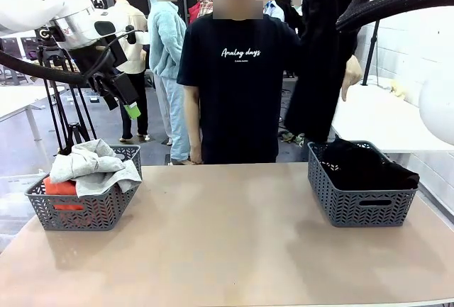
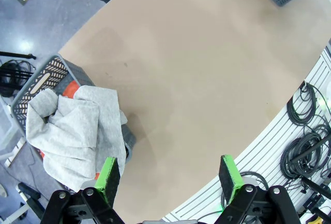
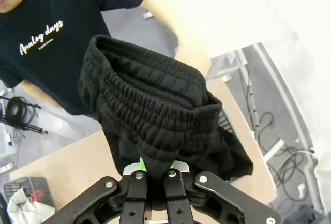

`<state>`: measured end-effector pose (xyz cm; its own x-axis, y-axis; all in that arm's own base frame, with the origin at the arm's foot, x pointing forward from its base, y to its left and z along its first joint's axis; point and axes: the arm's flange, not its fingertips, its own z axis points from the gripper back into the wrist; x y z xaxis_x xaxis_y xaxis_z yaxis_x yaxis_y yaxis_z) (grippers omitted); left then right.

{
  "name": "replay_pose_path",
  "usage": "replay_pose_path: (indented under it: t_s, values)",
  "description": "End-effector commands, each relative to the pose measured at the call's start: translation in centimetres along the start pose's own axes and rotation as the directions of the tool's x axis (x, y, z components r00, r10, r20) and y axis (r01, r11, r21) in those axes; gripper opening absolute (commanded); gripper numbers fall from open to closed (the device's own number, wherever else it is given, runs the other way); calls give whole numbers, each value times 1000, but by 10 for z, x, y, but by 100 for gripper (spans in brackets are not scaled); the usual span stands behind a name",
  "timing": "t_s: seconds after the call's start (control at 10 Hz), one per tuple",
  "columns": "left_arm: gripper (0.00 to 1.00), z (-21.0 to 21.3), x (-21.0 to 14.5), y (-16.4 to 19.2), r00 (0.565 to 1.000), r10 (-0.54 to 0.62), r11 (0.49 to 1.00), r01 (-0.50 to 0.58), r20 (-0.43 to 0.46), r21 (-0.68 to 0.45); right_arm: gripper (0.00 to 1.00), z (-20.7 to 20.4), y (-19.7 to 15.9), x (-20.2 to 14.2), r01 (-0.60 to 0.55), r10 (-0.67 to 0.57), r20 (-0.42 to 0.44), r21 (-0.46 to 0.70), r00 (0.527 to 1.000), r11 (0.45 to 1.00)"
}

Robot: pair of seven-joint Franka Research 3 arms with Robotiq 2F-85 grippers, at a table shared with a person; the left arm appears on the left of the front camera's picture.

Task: Sort the tops and bottoms.
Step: Sort the clothes according to human instructions.

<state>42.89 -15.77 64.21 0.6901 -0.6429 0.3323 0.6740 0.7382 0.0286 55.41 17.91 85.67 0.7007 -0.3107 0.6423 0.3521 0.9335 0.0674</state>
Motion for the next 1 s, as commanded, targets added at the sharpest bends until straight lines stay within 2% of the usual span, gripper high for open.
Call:
replay_pose_path:
  t_s: [0.0,0.2,0.3,0.4,0.5,0.6,0.7,0.9]
  values:
    - [100,1,-1,0,1000,0,1000,0,2,2,0,3,1,2,-5,5,17,7,1000,1000]
    - [100,1,-1,0,1000,0,1000,0,2,2,0,0,1,-1,-2,2,0,2,1000,1000]
    - [100,1,-1,0,1000,0,1000,0,2,2,0,-22,-28,10,90,-89,-59,24,994,996]
    - [100,1,-1,0,1000,0,1000,0,2,2,0,-40,-52,18,123,-116,-123,51,986,991]
    - [100,1,-1,0,1000,0,1000,0,2,2,0,-56,-68,23,13,27,-220,181,975,983]
    - [100,1,-1,0,1000,0,1000,0,2,2,0,-76,-79,23,-29,110,-280,278,954,960]
    - [100,1,-1,0,1000,0,1000,0,2,2,0,-109,-85,14,-44,146,-329,299,933,953]
    - [100,1,-1,0,1000,0,1000,0,2,2,0,-153,-103,-2,6,120,-422,286,899,958]
